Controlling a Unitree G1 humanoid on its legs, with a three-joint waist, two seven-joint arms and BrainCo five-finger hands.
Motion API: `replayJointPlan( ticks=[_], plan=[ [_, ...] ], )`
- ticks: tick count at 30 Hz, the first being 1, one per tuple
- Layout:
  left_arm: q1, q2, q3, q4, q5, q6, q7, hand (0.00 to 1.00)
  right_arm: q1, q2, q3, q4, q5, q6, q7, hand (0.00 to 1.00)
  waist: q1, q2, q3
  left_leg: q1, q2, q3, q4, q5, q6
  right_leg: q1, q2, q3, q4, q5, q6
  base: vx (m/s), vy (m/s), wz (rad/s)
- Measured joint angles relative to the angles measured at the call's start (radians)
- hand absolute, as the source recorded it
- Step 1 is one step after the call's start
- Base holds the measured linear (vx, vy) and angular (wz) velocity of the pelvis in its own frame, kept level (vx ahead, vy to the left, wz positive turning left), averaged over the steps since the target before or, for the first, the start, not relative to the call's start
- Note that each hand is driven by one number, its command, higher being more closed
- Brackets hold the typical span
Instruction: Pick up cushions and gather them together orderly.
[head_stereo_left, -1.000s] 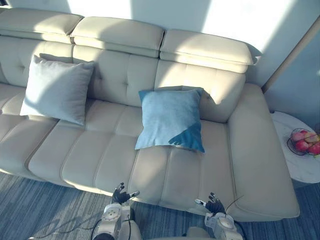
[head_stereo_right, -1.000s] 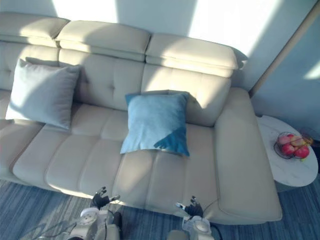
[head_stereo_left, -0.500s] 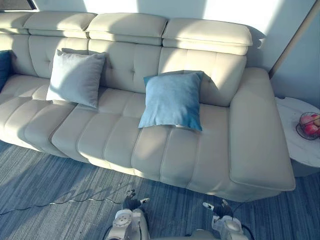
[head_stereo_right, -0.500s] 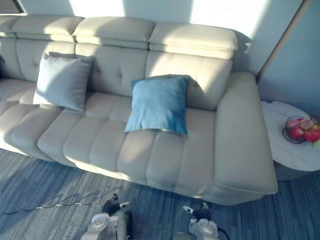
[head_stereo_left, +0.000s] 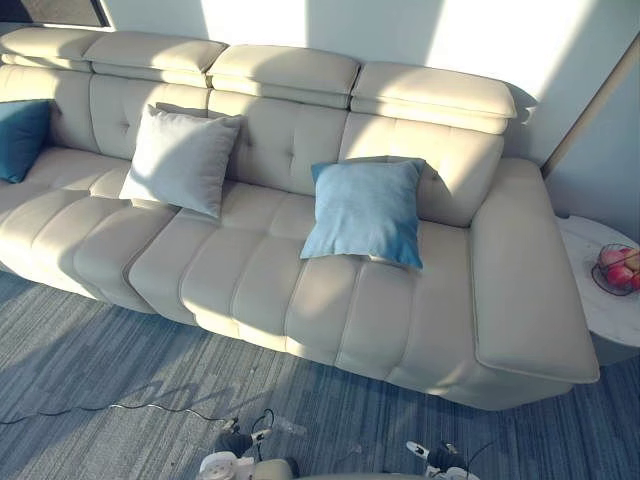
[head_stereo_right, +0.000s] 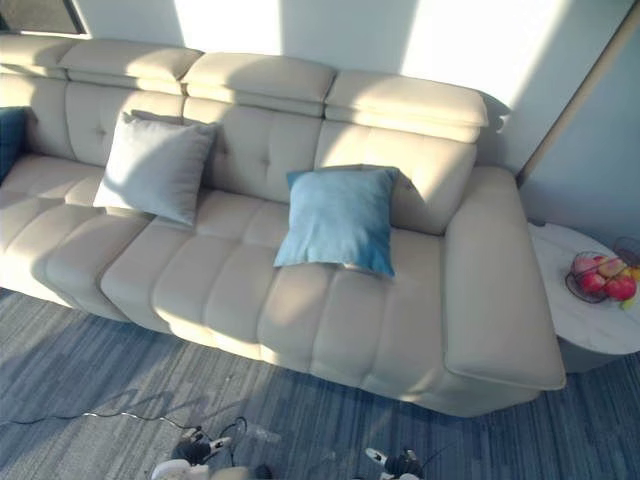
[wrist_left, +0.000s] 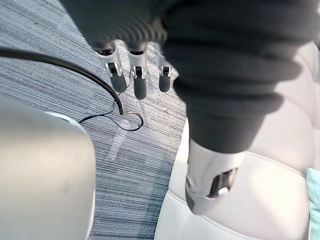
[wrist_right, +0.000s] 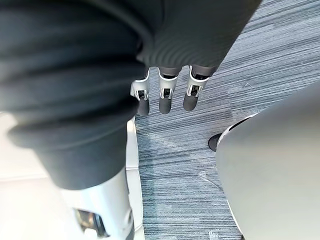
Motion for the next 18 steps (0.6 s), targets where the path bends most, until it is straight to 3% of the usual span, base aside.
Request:
replayJointPlan(
  ticks=[2, 3, 14, 18],
  plan=[
    [0.000, 0.001, 0.000, 0.013, 0.000, 0.000, 0.000, 0.00, 0.000, -0.005, -0.007, 0.001, 0.000, 0.000, 0.000, 0.00, -0.002, 0.003, -0.001, 0.015, 0.001, -0.008, -0.016, 0.005, -0.003, 0.014, 0.005, -0.003, -0.013, 0.001, -0.002, 0.03, -0.048, 0.01],
    [-0.010, 0.013, 0.030, 0.056, 0.000, -0.001, -0.007, 0.00, -0.031, -0.038, -0.007, 0.032, 0.000, 0.001, 0.000, 0.00, -0.017, 0.005, 0.021, 0.114, 0.000, -0.034, -0.077, -0.025, -0.005, 0.082, 0.015, 0.011, -0.014, -0.022, -0.027, 0.00, 0.000, 0.00],
    [-0.009, 0.014, 0.045, 0.061, -0.001, 0.000, -0.007, 0.00, -0.001, -0.038, 0.001, 0.032, -0.002, 0.008, 0.000, 0.00, -0.018, 0.000, 0.018, 0.124, -0.001, -0.011, -0.096, -0.013, -0.002, 0.089, 0.017, 0.036, -0.050, 0.014, -0.021, -0.01, 0.010, -0.06],
    [-0.009, -0.005, 0.123, 0.065, -0.004, 0.002, -0.006, 0.00, 0.010, -0.038, 0.013, 0.022, -0.003, 0.015, 0.000, 0.00, -0.020, -0.003, 0.027, 0.125, 0.000, -0.012, -0.092, 0.009, -0.005, 0.093, 0.016, 0.047, -0.042, 0.014, -0.021, -0.04, -0.024, -0.01]
  ],
)
